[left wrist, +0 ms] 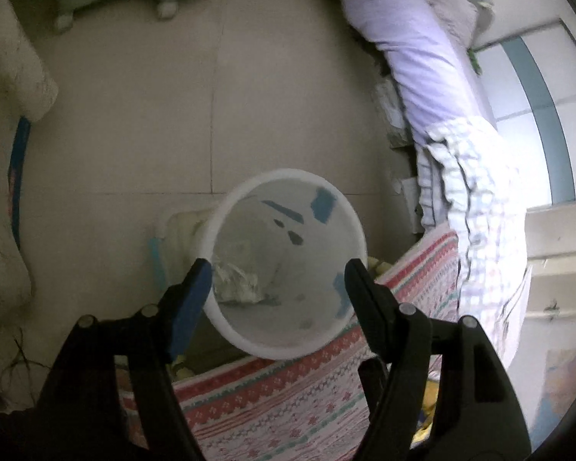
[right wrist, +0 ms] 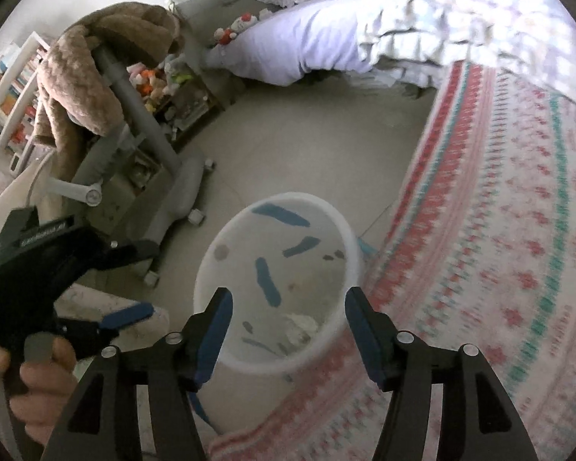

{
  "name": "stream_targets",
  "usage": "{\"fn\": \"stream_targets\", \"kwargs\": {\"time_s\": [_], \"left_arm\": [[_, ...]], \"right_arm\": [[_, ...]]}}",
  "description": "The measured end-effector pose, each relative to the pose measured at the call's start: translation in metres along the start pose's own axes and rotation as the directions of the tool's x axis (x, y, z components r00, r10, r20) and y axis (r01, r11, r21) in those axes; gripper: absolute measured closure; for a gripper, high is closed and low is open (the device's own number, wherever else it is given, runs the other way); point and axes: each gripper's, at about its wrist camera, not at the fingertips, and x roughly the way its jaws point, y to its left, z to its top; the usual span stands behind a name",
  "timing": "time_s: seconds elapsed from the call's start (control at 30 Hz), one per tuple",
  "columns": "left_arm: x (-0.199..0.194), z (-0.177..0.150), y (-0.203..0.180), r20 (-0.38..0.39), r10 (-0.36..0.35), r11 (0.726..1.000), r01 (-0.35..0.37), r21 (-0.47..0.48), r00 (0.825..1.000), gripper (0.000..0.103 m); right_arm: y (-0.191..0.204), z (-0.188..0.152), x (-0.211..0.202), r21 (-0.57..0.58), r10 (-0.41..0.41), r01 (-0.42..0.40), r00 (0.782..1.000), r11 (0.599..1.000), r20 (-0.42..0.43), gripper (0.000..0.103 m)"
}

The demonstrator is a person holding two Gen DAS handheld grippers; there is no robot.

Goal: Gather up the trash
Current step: 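Open both tools over the white bin to drop the papers, then move both open tools back to the trash on the bed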

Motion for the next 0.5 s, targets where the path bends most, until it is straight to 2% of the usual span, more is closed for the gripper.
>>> {"fn": "stream_targets", "kwargs": {"time_s": [0.1,0.2,0.33,0.4,0.5], "left_arm": [[-0.007,-0.019,-0.028,0.042,0.002,0.992,-0.008,0.124,0.999,0.032],[-0.008,-0.046,-0.061,0.057,-0.001,0.969,-0.013,0.249,0.998,0.032],[-0.015,-0.081,-0.095,-0.011,-0.077,0.936,0.076,0.345,0.997,0.032],[-0.027,-0.103,-0.117,0.025,-0.101,0.897,0.080,0.434,0.995,0.032],[-0.036,-0.134,-0.145,0.054,-0.126,0.838,0.077,0.540,0.991,0.032]], "right_arm": [[-0.016,-0.011,-0.033,-0.010,-0.022,0.022,0.999,1.000,0.026,0.040],[-0.033,-0.019,-0.071,-0.015,-0.053,0.054,0.997,0.998,0.056,0.040],[-0.068,-0.028,-0.149,-0.002,-0.087,0.088,0.987,0.996,0.132,0.040],[-0.092,-0.030,-0.194,0.032,-0.116,0.112,0.975,0.993,0.191,0.038],[-0.139,-0.034,-0.260,0.129,-0.219,0.192,0.942,0.973,0.254,0.034]]}}
